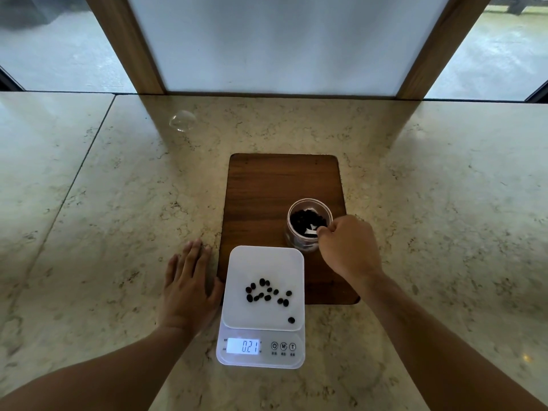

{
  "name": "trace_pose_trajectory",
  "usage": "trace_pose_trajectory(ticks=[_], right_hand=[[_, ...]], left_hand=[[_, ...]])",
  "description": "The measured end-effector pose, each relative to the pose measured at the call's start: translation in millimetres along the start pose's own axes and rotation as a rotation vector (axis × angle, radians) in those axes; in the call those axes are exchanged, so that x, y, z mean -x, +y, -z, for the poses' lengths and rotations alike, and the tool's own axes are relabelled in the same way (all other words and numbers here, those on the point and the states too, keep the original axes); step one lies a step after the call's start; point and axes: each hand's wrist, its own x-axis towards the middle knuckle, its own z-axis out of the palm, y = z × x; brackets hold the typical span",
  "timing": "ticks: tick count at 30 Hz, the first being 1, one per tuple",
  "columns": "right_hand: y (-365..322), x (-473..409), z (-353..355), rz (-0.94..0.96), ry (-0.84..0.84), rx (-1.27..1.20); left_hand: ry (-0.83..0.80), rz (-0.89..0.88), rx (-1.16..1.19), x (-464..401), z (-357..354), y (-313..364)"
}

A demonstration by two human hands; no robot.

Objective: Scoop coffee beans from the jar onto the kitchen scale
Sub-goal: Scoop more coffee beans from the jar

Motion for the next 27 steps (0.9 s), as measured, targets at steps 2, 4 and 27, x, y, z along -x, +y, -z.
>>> trace_pose_trajectory(ticks=[2, 4, 27], right_hand=[[2.5, 0.1, -1.4, -0.051, 0.005, -0.086], [5.1, 0.6, -3.1, -0.078, 0.001, -0.138], [20.6, -3.7, 8.5, -0.247, -0.071, -0.377]], left_hand=[[0.000, -0.001, -0.002, 0.0, 0.3, 0.7], [-0.002, -0.002, 0.000, 0.1, 0.5, 1.0], [0.004, -0.004, 0.002, 0.1, 2.3, 1.9]])
